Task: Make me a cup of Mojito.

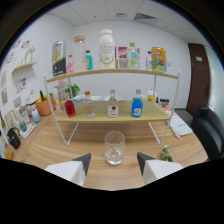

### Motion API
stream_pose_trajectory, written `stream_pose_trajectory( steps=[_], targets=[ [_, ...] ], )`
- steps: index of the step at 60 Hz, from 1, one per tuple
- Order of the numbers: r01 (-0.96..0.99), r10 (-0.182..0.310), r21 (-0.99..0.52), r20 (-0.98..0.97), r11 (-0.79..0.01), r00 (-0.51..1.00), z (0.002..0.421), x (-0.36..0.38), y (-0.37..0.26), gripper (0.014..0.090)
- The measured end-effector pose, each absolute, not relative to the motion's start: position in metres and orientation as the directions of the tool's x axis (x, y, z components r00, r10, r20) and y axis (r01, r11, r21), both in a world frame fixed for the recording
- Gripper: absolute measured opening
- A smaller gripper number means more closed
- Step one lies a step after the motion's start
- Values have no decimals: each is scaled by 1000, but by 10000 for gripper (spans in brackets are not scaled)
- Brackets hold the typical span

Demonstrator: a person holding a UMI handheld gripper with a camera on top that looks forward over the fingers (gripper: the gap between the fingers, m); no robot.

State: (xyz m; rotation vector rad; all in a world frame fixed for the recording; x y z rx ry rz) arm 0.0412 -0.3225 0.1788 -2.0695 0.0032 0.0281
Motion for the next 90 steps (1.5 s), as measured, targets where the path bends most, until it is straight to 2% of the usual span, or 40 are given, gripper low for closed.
stream_pose_trajectory(
  steps=[18, 35, 42, 45, 48, 56, 58, 75, 90],
  targets=[
    [-12, -3, -908, -11, -419, 1000, 222, 36, -247, 861],
    [15, -3, -909, 18, -417, 1000, 222, 41, -155, 843],
    [5, 1, -896, 6, -444, 1000, 209, 40, -127, 796],
    [1, 3, -891, -1, -454, 1000, 204, 40, -118, 748],
    [-4, 6, -885, -8, -466, 1000, 198, 39, -112, 671],
    [-21, -5, -878, -21, -479, 1000, 190, 40, -104, 400],
    [-20, -3, -877, -22, -479, 1000, 188, 39, -104, 363],
    [-21, -4, -881, -22, -473, 1000, 195, 41, -114, 349],
    [-26, -23, -918, -18, -397, 1000, 239, 63, -157, 347]
  ],
)
